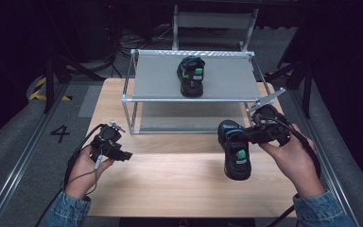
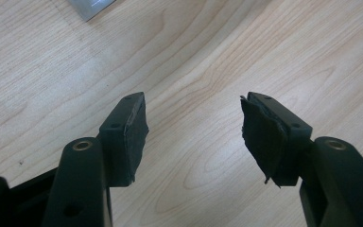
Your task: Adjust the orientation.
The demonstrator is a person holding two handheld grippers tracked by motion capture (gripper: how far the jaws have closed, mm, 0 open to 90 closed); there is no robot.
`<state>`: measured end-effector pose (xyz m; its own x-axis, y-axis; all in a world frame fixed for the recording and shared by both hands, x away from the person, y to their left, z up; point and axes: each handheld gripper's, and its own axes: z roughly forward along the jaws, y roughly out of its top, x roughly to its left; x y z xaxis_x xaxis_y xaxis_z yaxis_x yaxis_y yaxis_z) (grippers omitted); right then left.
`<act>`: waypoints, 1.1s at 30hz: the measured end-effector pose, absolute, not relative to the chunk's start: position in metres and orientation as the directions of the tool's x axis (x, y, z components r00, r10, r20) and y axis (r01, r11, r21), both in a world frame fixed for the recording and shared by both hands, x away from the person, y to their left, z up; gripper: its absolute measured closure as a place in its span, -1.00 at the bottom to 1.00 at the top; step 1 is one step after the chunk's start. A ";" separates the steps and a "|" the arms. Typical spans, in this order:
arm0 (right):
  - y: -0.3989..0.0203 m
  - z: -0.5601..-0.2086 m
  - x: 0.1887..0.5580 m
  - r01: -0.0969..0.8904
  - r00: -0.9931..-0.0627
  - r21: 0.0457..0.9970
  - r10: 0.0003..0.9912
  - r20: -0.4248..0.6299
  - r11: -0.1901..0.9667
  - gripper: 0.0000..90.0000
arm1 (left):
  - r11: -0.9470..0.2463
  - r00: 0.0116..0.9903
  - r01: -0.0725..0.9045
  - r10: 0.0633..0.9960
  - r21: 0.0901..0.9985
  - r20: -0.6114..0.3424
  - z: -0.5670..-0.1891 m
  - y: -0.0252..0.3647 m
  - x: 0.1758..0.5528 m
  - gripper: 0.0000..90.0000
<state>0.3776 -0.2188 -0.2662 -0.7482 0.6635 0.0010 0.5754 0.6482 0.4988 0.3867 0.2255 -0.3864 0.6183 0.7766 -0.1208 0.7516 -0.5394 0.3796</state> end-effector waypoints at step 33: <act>-0.204 -0.180 0.443 0.546 -0.739 0.584 0.673 0.000 0.600 0.59 | -0.524 0.608 0.767 0.777 0.371 -0.162 -0.394 0.233 0.403 -0.10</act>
<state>0.4427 -0.2044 -0.1802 -0.7394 0.6732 0.0004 0.5465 0.5999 0.5844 0.4034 0.2325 -0.3939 0.6085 0.7769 -0.1616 0.7671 -0.5237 0.3706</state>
